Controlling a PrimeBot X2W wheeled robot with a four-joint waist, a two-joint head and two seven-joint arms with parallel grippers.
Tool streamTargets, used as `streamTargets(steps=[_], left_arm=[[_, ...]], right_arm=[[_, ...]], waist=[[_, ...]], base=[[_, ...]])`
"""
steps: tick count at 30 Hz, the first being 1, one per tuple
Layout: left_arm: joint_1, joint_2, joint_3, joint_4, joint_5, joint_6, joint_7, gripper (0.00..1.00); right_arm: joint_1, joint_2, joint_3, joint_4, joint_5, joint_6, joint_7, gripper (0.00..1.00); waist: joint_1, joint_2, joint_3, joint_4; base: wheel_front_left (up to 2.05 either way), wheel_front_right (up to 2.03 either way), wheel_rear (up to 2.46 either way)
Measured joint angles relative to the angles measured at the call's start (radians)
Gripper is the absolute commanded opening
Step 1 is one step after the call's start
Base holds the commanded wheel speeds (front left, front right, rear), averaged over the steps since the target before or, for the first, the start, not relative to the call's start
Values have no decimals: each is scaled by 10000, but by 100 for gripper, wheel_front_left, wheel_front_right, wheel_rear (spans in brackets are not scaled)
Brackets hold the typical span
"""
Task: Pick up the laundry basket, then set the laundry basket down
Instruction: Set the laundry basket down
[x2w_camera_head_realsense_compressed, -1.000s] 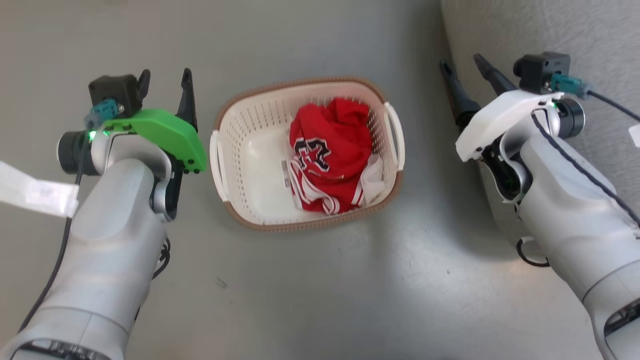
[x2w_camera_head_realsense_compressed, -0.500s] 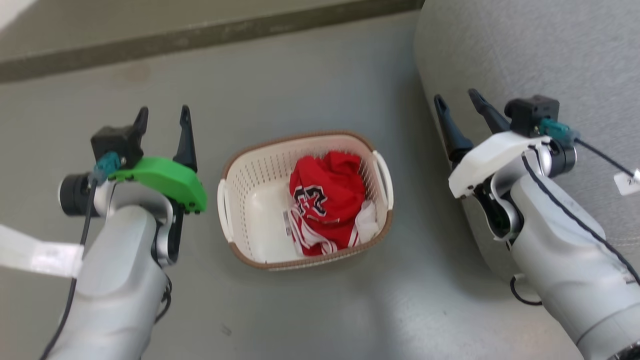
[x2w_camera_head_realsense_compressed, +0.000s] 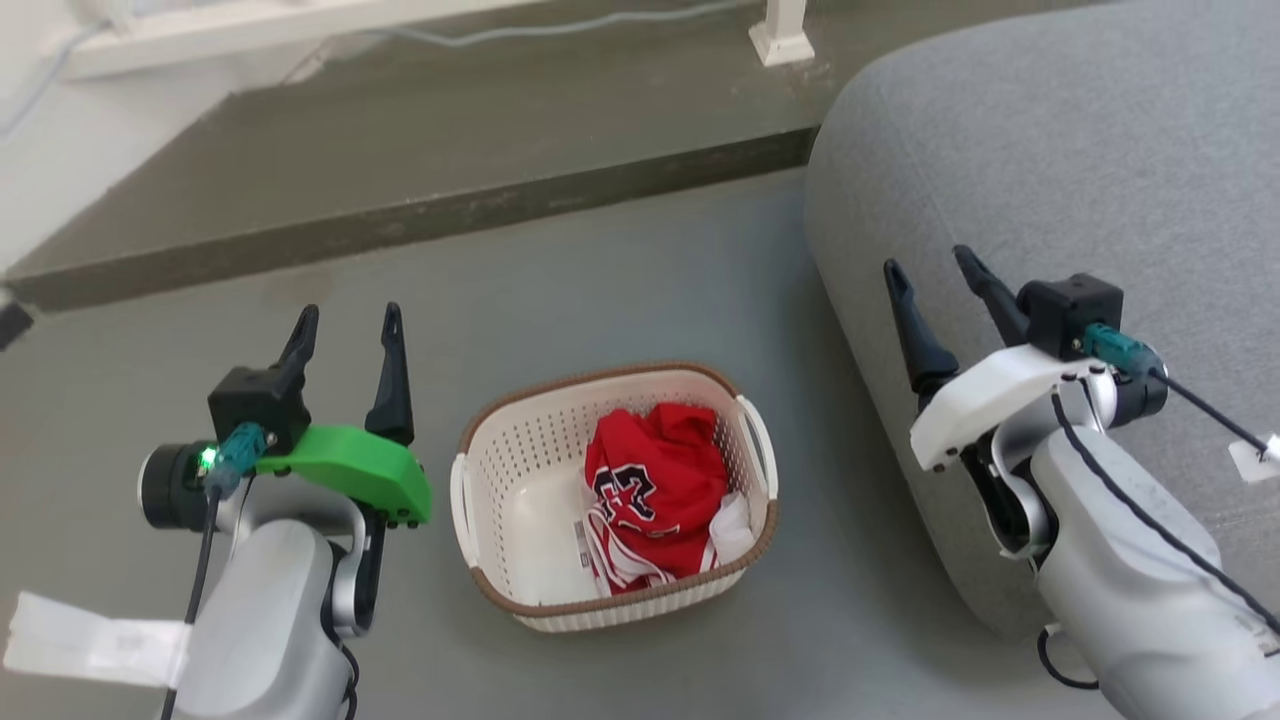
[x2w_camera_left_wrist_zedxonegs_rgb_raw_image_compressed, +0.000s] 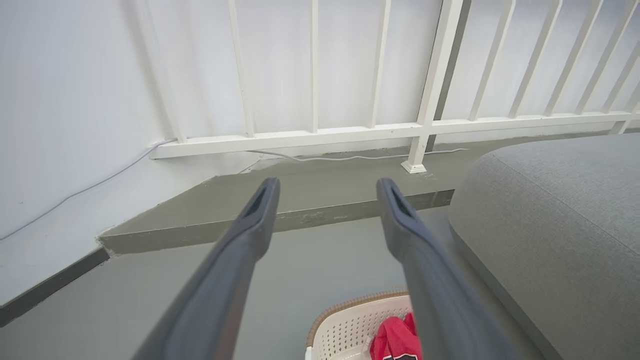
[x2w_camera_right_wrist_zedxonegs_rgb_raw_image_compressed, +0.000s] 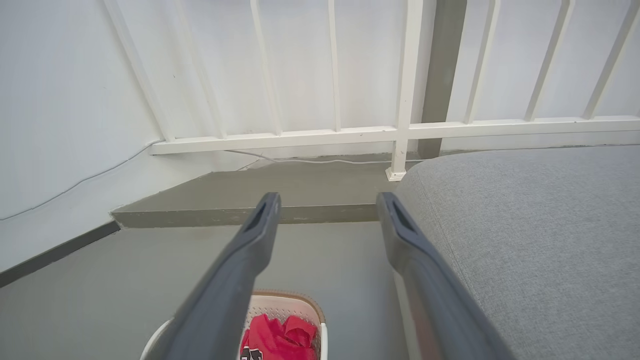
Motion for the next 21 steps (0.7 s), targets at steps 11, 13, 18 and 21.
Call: streamTargets(steps=[11,13,18,21], left_arm=[[1551,-48,374,-1354,518,86,0,100],[1801,-54,472,-1572,602,92,-2,100],[2448,-88,688,-1904,744,94,-2,100],[2856,-132,709,-2017,767,125,-2,100]], right_arm=[[1161,-13,-328,-976,-401,-163,0,100],[1306,-15,-380,-1170,-476,-173,0,100],[1830,-17,-554,-1486,-554,-261,0,100],[2180,-19,-646,-1549,-581,-263,0,100]], waist=[[0,0,-822,-23],[0,0,-876,-18],[0,0,-980,-2],[0,0,-1032,12]], base=[[0,0,0],[0,0,0],[0,0,0],[0,0,0]])
